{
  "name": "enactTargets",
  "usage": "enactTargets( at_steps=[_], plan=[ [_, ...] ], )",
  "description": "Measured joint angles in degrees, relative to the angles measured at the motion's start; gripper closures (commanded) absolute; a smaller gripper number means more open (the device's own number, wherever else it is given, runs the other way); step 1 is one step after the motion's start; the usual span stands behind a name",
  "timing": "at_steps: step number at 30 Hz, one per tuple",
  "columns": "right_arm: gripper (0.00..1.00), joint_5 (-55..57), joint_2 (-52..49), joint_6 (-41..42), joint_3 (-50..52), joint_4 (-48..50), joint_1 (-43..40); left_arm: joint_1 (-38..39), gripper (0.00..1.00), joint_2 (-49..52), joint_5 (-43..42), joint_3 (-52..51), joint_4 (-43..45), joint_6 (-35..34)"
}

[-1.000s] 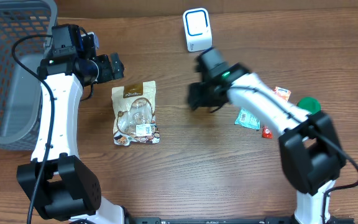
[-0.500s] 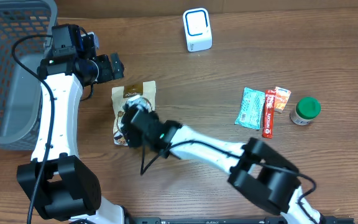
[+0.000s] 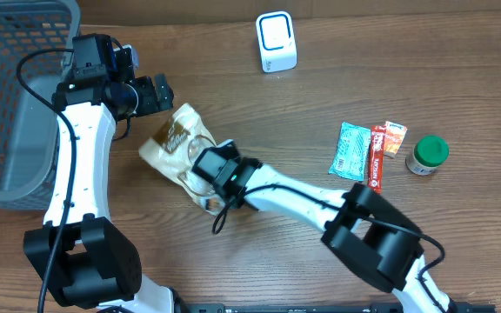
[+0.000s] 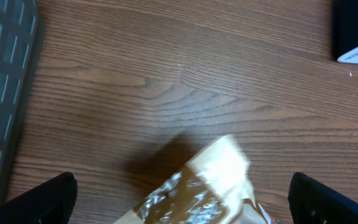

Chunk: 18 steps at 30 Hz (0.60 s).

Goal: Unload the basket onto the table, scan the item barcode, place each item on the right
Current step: 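Move the right gripper left over the PanTree snack bag, then lower the right gripper and grasp the snack bag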

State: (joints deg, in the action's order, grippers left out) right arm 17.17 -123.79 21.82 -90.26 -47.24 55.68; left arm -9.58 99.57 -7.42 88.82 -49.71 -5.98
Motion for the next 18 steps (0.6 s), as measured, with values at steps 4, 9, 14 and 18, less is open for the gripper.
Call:
enactTargets(
  at_steps=[4,9,14,18],
  plan=[
    [0.28,0.00,2.97,0.31,0.02,-6.10,-2.58,0.00,0.00,0.00,0.00,0.00,0.00,0.00],
    [0.28,-2.14,7.58,0.44,0.07,-6.36,-4.92,0.00,0.00,0.00,0.00,0.00,0.00,0.00],
    [0.36,-7.52,10.78,0.52,0.07,3.17,-6.36,0.00,0.00,0.00,0.00,0.00,0.00,0.00],
    [0.35,-11.02,10.54,0.63,0.09,10.27,-6.38,0.00,0.00,0.00,0.00,0.00,0.00,0.00]
  ],
)
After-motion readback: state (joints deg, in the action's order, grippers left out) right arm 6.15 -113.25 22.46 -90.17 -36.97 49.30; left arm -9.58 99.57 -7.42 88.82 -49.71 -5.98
